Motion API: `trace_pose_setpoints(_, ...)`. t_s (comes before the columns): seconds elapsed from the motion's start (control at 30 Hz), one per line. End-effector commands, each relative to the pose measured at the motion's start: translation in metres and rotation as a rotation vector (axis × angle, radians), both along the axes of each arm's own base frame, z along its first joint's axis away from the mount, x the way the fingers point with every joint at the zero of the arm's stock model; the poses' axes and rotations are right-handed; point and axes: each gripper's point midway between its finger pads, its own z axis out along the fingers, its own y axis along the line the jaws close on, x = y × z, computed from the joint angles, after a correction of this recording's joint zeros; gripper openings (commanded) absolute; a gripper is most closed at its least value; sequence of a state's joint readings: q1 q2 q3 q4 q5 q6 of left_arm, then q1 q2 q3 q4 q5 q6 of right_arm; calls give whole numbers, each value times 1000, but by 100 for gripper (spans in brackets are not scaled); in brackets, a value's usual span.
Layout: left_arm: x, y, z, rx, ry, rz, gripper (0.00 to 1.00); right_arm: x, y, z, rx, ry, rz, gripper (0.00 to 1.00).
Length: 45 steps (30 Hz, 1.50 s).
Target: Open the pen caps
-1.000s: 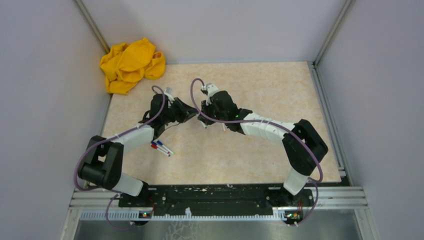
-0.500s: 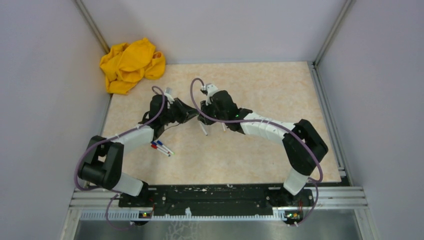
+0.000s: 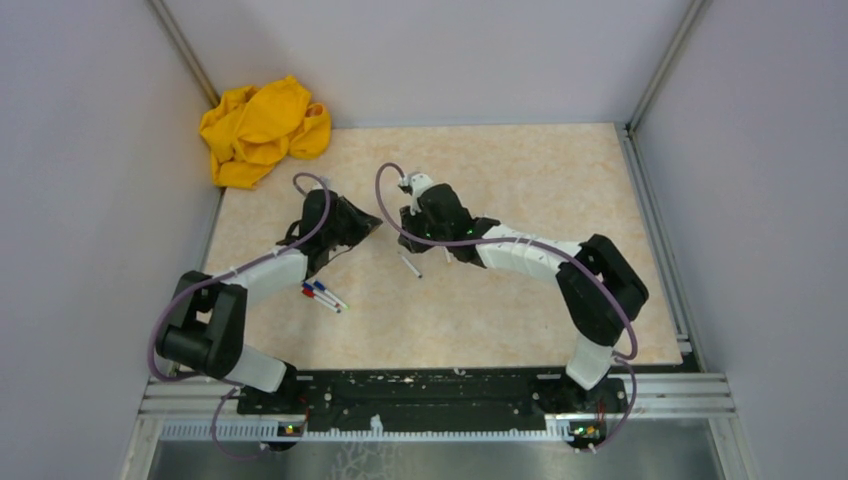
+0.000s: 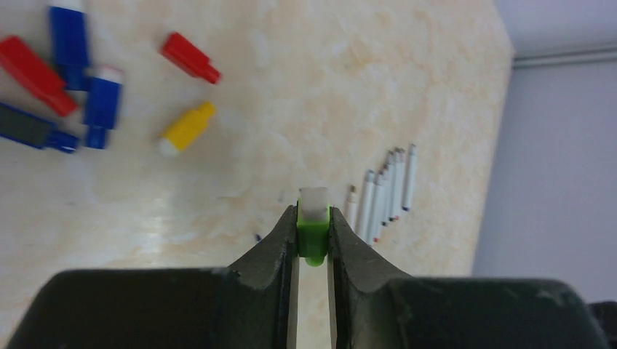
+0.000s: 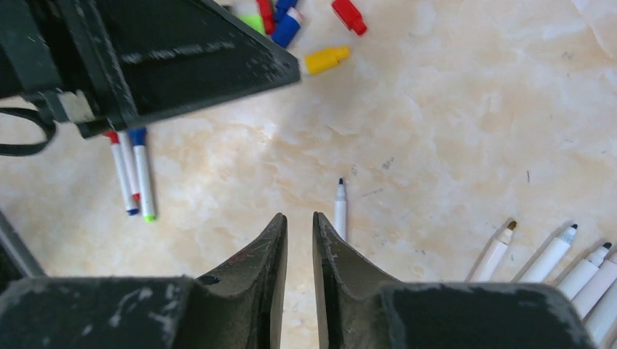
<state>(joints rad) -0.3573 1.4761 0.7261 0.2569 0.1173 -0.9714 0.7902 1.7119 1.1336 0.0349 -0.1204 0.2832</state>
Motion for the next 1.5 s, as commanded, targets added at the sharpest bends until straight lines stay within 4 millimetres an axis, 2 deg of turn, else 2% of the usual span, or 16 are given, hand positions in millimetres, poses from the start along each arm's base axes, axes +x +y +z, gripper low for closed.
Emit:
trace_pose_setpoints(0.0,10,48,-36,253,69,170,0,5,-1,-22,-114,-13,-7,21)
trace_pose_setpoints(0.07,6,54,-52,291,119,182,0,3,-1,-33,-153,-13,-15,23)
trace_pose_setpoints(0.17,2,58,-64,318,152,190,2,5,-6,-49,-223,-12,-50,26)
trace_pose_setpoints(0.3,-1,66,-73,355,182,208,6,5,-11,-64,-268,-10,-68,28)
trace_pose_setpoints(0.5,-3,72,-85,390,215,223,19,2,-7,-74,-315,-12,-60,29)
trace_pose_setpoints(0.63,-3,73,-91,402,228,228,25,-1,-4,-81,-347,-10,-55,29)
trace_pose_setpoints(1.07,-3,80,-94,435,254,241,33,-3,-9,-104,-446,-5,-71,29)
trace_pose_setpoints(1.2,-3,83,-94,443,260,250,35,-4,-13,-111,-463,2,-80,24)
trace_pose_setpoints(1.33,-2,84,-94,444,261,252,43,-2,-16,-110,-471,0,-105,9)
trace_pose_setpoints(1.47,-1,85,-92,441,257,253,45,2,-22,-107,-477,-13,-138,3)
